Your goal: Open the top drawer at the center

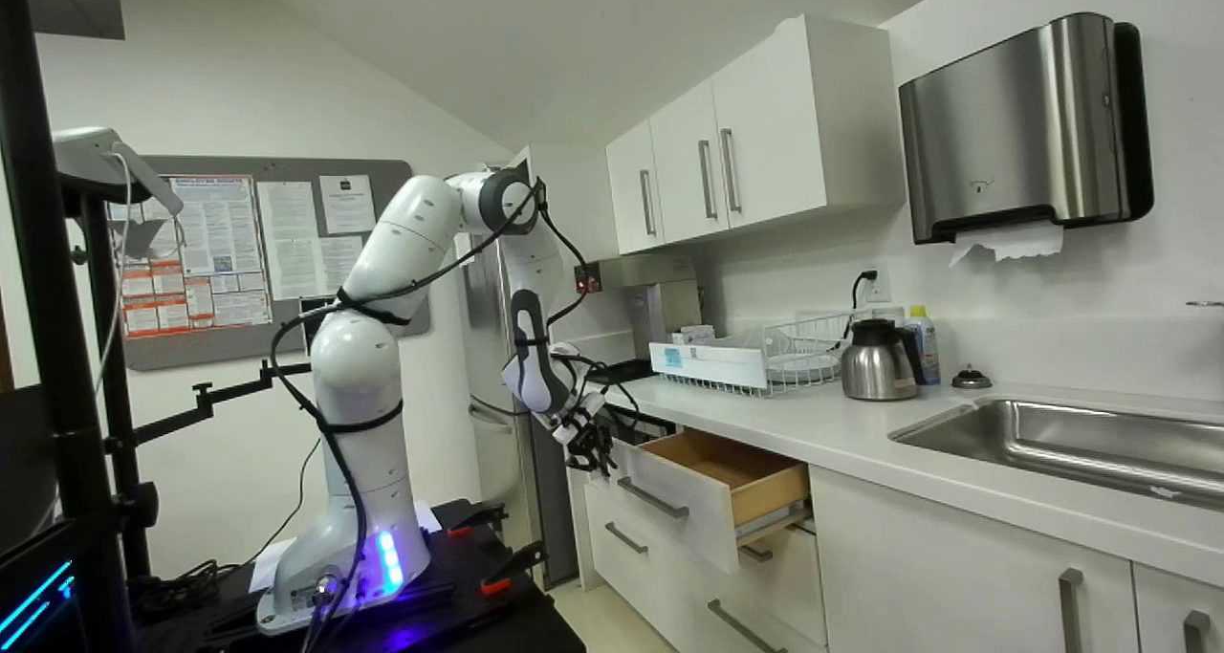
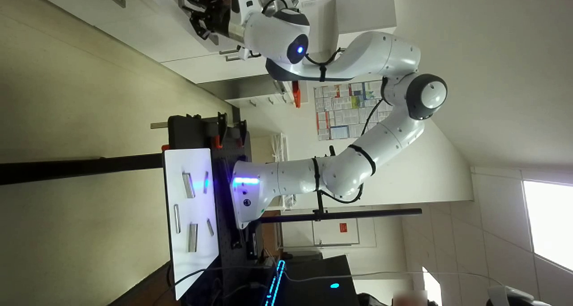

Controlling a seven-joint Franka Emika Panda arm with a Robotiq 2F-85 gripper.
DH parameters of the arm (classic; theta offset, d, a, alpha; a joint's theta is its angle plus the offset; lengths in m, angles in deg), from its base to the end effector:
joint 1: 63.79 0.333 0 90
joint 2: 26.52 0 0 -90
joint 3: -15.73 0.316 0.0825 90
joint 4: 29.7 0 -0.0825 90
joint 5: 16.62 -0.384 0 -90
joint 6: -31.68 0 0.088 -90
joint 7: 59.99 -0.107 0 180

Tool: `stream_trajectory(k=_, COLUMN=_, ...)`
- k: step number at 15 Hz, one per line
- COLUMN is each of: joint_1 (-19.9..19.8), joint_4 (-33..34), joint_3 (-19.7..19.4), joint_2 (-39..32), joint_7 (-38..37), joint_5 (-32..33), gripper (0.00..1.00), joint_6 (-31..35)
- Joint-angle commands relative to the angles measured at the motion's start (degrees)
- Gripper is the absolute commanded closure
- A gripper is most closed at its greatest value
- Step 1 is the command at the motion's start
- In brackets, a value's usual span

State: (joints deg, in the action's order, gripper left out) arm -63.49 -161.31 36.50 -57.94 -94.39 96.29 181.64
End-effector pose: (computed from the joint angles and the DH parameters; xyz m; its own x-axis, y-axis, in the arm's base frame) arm 0.4213 0.2064 0.1047 0.0555 0.9877 -0.1461 0.8422 0.0323 0.5382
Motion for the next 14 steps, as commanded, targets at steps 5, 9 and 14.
stream_trajectory(k=5, joint_1=3.8, joint_4=-11.1, joint_3=1.7, joint_2=18.0, joint_7=23.1, joint_5=-23.9, gripper=0.94, joint_6=21.2)
stream_trajectory(k=9, joint_1=2.4, joint_4=-13.6, joint_3=6.8, joint_2=24.4, joint_7=39.3, joint_5=-35.8, gripper=0.94, joint_6=19.7)
stream_trajectory(k=14, joint_1=8.7, joint_4=-10.9, joint_3=2.1, joint_2=33.4, joint_7=42.9, joint_5=-45.7, gripper=0.94, joint_6=14.6)
